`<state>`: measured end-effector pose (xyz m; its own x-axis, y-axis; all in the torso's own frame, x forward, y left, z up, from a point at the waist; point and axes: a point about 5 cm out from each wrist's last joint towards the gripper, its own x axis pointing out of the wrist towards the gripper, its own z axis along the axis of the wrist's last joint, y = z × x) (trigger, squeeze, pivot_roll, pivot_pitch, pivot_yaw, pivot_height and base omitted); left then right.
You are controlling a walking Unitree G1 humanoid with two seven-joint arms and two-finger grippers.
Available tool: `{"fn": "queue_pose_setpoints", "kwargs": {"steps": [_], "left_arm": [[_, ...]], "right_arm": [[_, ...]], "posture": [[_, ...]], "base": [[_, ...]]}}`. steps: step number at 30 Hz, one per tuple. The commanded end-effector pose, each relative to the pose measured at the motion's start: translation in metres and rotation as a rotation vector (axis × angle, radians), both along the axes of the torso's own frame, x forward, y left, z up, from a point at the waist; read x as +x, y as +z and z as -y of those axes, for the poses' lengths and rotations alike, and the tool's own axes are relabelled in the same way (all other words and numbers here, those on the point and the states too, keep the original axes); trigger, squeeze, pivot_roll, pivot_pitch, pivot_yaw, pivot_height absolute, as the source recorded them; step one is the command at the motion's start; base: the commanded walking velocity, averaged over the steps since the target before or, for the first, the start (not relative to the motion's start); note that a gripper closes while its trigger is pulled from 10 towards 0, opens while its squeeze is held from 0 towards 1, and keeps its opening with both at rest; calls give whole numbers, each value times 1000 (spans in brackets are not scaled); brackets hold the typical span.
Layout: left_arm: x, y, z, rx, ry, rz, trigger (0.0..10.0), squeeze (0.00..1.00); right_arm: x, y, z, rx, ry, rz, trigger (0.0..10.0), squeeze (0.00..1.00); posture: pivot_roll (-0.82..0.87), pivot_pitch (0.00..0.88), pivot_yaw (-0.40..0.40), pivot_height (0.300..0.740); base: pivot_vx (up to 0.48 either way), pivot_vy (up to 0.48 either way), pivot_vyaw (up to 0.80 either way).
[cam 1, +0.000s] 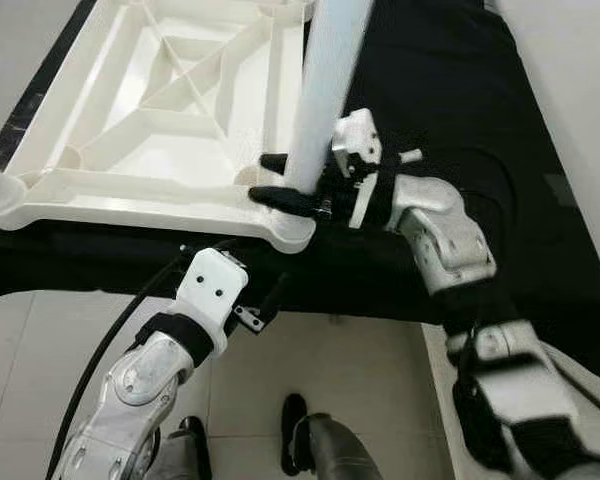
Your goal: Building children table
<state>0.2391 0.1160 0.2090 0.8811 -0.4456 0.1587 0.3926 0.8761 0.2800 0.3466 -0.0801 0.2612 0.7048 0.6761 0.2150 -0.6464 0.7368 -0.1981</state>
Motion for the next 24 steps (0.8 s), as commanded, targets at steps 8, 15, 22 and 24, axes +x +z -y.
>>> {"fn": "queue_pose_setpoints", "kwargs": {"steps": [8,15,22,24], "left_arm": [[-1,-8,7,3,-32,-27,10000,0],[0,-6,5,1,-19,-20,10000,0],[3,-4,3,6,-10,-9,10000,0],[4,-4,3,6,-8,-9,10000,0]], "right_arm": [[-9,-35,-18,-39,-262,-135,0,0],[2,-25,-26,-16,-193,-126,10000,1000],[-3,9,-36,14,113,1,10000,749],[-7,17,-34,-47,279,63,10000,8]], "posture": [[24,329,-144,740],[39,321,-147,740],[48,312,-146,740],[48,309,-146,740]], "base": [[0,0,0],[0,0,0],[0,0,0],[0,0,0]]}}
